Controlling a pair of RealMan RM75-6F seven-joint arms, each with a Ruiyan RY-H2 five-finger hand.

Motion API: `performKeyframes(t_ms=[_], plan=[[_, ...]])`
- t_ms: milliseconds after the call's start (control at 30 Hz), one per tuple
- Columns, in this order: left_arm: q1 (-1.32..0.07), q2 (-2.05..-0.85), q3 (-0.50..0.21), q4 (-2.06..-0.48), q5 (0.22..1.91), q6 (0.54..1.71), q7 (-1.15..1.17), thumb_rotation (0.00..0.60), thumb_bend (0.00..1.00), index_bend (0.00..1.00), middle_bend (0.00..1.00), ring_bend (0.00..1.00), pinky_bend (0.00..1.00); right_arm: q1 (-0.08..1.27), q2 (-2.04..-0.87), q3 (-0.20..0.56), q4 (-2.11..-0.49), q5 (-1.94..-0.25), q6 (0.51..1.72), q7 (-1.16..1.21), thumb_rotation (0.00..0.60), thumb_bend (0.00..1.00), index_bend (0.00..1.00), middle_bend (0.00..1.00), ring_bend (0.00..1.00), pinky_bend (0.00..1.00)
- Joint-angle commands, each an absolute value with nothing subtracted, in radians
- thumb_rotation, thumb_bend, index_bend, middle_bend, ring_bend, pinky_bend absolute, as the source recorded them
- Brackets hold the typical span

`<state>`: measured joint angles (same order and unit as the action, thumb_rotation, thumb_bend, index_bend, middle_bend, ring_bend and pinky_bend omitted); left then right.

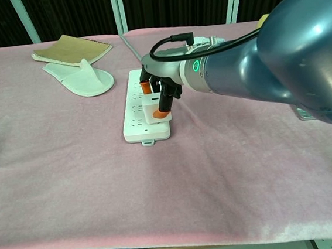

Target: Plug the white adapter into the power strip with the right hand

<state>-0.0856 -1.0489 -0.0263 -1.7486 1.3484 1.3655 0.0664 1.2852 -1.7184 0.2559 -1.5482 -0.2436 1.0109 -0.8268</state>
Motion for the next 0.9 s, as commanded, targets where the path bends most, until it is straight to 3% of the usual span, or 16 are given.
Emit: performKeyframes(t_ms=[33, 900], plan=[[-0.086, -1.048, -0.026, -1.749, 1.348, 1.364, 0.066, 0.6, 0.28, 0.12, 0.02, 0.0, 0.0, 1.298, -1.727, 0.253, -1.54, -0.239, 1.022, -0.848, 0.6, 0.32, 0.91, 0.72, 0.7, 0.44], [-0.088, -1.044, -0.024, -1.751, 1.348, 1.358, 0.061, 0.6, 0.28, 0.12, 0.02, 0.0, 0.0, 1.339, -1.746, 0.257, -1.508, -0.105, 0.989, -0.931, 0.6, 0.39, 0.96, 0.76, 0.73, 0.47]])
